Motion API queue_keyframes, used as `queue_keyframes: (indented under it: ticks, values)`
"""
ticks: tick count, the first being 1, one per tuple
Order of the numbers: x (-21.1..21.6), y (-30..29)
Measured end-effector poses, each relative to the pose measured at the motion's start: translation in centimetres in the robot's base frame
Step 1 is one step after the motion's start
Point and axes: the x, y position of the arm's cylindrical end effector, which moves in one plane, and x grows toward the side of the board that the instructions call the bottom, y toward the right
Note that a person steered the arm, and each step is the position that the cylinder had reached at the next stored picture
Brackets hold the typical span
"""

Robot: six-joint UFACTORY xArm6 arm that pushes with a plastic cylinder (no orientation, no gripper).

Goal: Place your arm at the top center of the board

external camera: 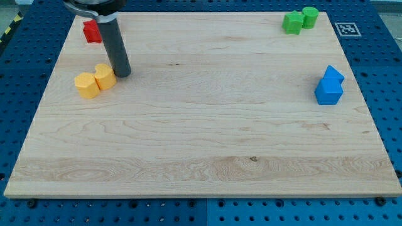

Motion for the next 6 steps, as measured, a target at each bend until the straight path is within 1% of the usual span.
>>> queue_keyframes:
  ticks: [1,3,4,5,6]
  values:
    - [0.0,0.0]
    - [0.0,3.2]
    - [-0.4,3.5]
    - [-0.6,5.7]
    - [-2.6,8.6]
